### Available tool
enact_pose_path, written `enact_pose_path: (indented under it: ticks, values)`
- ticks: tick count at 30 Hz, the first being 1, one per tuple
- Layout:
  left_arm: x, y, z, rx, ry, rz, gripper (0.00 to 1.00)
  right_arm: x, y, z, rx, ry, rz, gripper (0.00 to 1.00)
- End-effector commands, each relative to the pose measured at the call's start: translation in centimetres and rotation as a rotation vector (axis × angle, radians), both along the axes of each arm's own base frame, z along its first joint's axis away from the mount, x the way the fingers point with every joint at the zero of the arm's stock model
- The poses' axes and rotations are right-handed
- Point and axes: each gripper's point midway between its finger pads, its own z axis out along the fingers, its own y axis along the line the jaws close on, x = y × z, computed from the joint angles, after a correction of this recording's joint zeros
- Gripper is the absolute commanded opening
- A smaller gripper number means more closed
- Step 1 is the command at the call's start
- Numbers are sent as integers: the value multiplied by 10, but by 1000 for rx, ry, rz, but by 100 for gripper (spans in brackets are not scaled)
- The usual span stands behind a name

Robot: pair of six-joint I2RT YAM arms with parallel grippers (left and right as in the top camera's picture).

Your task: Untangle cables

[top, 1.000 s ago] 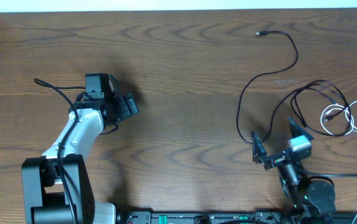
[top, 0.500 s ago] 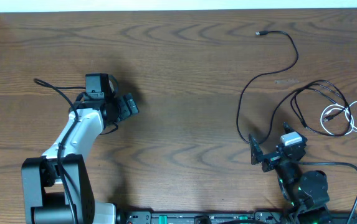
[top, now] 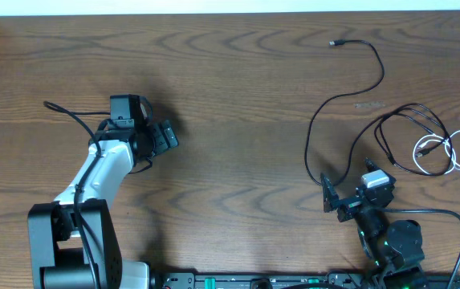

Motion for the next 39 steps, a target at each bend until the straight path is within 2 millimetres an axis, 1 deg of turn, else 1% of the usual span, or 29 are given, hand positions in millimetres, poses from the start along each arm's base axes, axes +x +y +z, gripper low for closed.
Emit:
enact_pose_path:
  ticks: [1, 5, 7, 11, 15, 18, 21, 26, 29, 33, 36, 39]
  values:
    - [1, 1, 5, 11, -13, -11, 98, 0, -1, -2, -18, 2, -3, 99]
    - [1, 1, 4, 11, -11, -10, 98, 0, -1, -2, -18, 2, -3, 99]
    - [1, 1, 8, 12, -22, -10, 98, 0, -1, -2, -18, 2, -3, 99]
    - [3, 7, 28, 47, -80, 3, 98, 0, -1, -2, -18, 2, -3, 99]
    - [1, 13, 59, 84, -176, 19, 98, 0, -1, -2, -18, 2, -3, 99]
    - [-12, 12, 78, 94, -243, 8, 98, 0, -1, -2, -18, 2, -3, 99]
    - [-33, 11, 92, 95, -306, 10, 98, 0, -1, -2, -18, 3, -3, 99]
    - [-65, 11, 108, 107, -363, 18, 98, 0, -1, -2, -18, 3, -3, 99]
    - [-84, 10, 109, 107, -348, 18, 98, 0, -1, -2, -18, 2, -3, 99]
    - [-100, 10, 106, 108, -377, 19, 98, 0, -1, -2, -18, 3, -3, 99]
    - [-112, 9, 95, 109, -395, 20, 98, 0, -1, -2, -18, 2, -3, 99]
    - [-124, 8, 79, 110, -416, 21, 98, 0, -1, -2, -18, 3, -3, 99]
